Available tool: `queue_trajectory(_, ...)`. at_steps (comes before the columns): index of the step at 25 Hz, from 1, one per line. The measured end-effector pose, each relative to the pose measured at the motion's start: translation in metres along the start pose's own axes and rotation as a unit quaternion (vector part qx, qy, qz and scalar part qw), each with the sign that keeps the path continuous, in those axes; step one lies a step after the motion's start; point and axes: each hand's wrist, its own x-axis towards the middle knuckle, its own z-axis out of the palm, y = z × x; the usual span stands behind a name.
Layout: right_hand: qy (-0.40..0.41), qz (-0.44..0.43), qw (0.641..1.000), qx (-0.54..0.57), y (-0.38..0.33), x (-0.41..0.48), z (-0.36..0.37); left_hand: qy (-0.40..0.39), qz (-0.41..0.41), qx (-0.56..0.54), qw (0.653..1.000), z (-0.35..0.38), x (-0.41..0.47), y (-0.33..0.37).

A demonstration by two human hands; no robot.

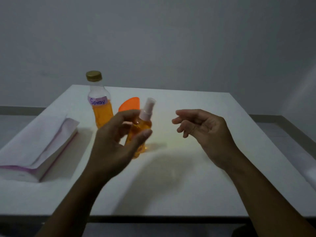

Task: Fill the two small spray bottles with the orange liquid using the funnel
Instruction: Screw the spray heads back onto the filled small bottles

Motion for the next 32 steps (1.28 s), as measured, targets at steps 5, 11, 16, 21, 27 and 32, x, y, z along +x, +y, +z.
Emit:
queue_trajectory(5, -0.018, 0.07, 0.987, -0.144, 0.037, 0.011, 0.037, 0.112, -0.126, 0.085, 0.982, -0.049, 0.011, -0.045)
queue_trajectory(11, 0.027, 0.048, 0.964, -0.26, 0.053, 0.018, 0.076, 0.149, -0.247, 0.126, 0.949, -0.065, 0.011, -0.089)
queue_trajectory(16, 0.017, 0.042, 0.966, -0.256, 0.056, 0.024, 0.092, 0.163, -0.255, 0.112, 0.946, -0.065, 0.012, -0.104)
queue_trajectory(21, 0.021, 0.033, 0.968, -0.246, 0.058, 0.026, 0.102, 0.136, -0.243, 0.131, 0.951, -0.064, 0.011, -0.106)
queue_trajectory(27, 0.028, 0.021, 0.97, -0.242, 0.054, 0.028, 0.095, 0.179, 0.003, 0.257, 0.95, -0.05, 0.001, -0.067)
queue_trajectory(32, 0.056, 0.016, 0.971, -0.233, 0.039, 0.017, 0.076, -0.158, -0.143, 0.102, 0.972, 0.004, -0.009, -0.052)
